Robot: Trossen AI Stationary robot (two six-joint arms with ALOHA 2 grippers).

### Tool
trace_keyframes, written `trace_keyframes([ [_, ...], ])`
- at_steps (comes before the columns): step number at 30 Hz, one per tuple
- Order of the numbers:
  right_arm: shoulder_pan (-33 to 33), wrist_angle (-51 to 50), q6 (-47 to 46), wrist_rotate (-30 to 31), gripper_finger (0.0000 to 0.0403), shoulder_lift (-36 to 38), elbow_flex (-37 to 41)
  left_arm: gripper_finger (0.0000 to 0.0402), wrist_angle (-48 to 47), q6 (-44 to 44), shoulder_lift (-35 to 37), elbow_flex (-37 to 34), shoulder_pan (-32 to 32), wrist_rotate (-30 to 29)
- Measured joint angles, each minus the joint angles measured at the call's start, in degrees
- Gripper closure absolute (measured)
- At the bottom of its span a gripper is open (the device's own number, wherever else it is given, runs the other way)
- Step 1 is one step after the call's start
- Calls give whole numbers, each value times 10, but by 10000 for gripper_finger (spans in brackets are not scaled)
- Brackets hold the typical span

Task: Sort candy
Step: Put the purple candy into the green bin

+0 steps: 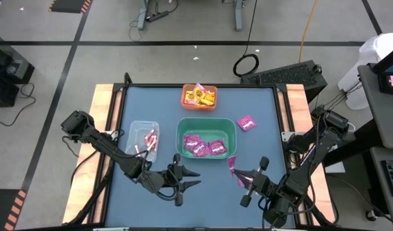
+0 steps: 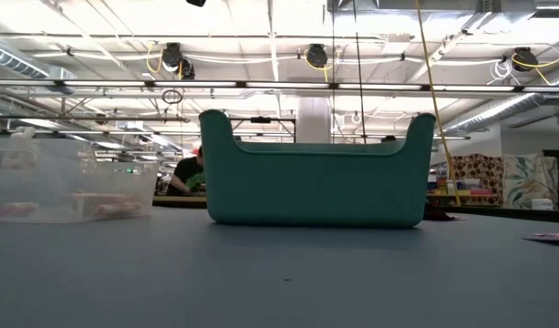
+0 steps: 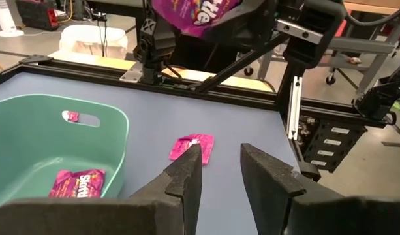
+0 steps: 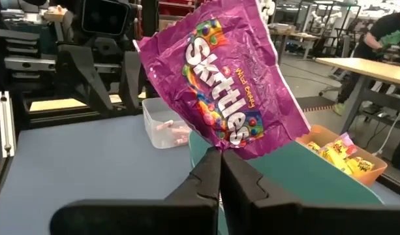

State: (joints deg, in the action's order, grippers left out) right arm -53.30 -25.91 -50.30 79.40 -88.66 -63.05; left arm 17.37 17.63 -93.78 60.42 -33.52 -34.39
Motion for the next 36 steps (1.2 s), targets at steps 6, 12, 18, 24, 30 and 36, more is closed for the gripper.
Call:
trace_keyframes([
  [6,0,0,46,-3,403,0,0,290,0,0,0,0,0,15],
  [12,0,0,195,-54,403,0,1,290,-4,0,0,0,0,29],
  [18,0,-17,404,-102,403,0,1,290,-4,0,0,0,0,29],
  [24,1,-40,528,-104,403,0,1,290,-4,0,0,0,-3,29],
  [30,1,-41,569,-41,403,-11,1,290,-5,0,0,0,-3,29],
  [36,20,-24,475,-25,403,-11,1,290,-4,0,0,0,-3,29],
])
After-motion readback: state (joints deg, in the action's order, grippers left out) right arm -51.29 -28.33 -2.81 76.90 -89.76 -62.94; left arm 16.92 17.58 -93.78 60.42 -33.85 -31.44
